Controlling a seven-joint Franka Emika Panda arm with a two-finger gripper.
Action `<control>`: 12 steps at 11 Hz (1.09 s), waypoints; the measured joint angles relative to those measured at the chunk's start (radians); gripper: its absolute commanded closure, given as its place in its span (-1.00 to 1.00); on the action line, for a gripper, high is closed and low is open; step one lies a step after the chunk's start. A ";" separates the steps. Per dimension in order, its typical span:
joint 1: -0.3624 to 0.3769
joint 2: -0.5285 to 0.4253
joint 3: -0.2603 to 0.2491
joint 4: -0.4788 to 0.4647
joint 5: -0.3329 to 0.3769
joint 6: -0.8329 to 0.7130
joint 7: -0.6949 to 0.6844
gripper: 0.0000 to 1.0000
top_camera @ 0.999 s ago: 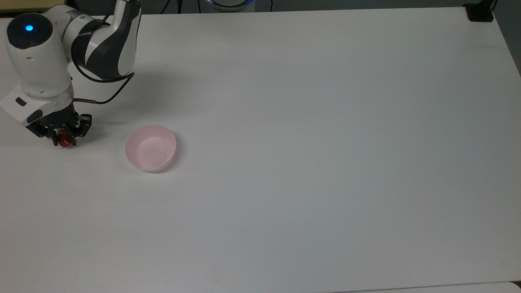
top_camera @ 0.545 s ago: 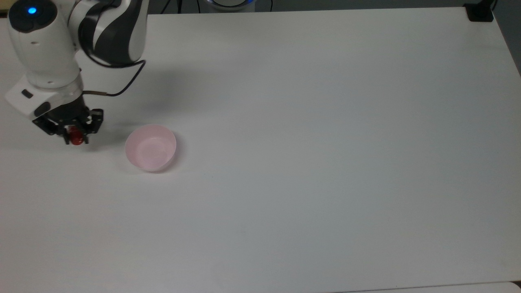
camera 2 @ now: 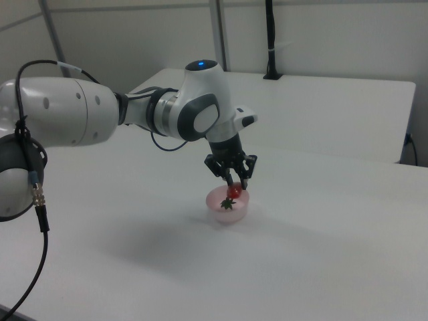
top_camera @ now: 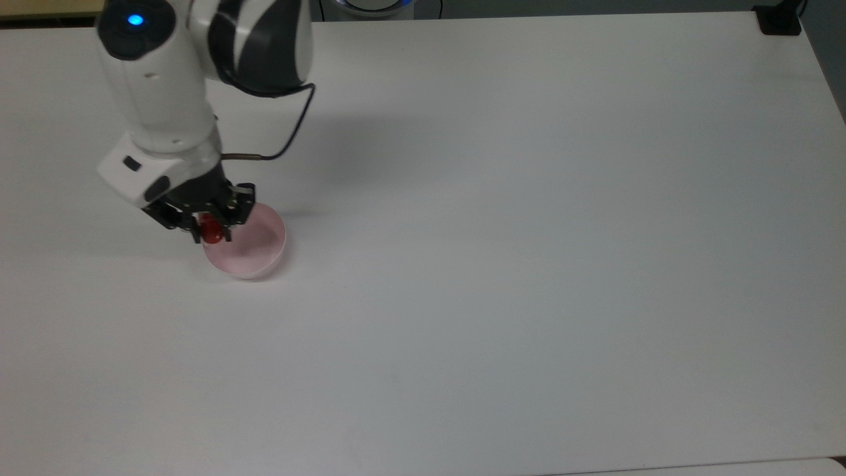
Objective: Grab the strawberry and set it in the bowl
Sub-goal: 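Lift the strawberry and carry it over the pink bowl, then open the gripper to release the strawberry into the bowl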
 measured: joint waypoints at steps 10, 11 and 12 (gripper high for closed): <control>0.035 0.018 0.009 0.000 0.000 0.000 0.133 -1.00; 0.034 0.012 0.009 0.003 0.000 0.000 0.137 -1.00; 0.033 -0.005 0.009 0.008 0.000 -0.030 0.141 -1.00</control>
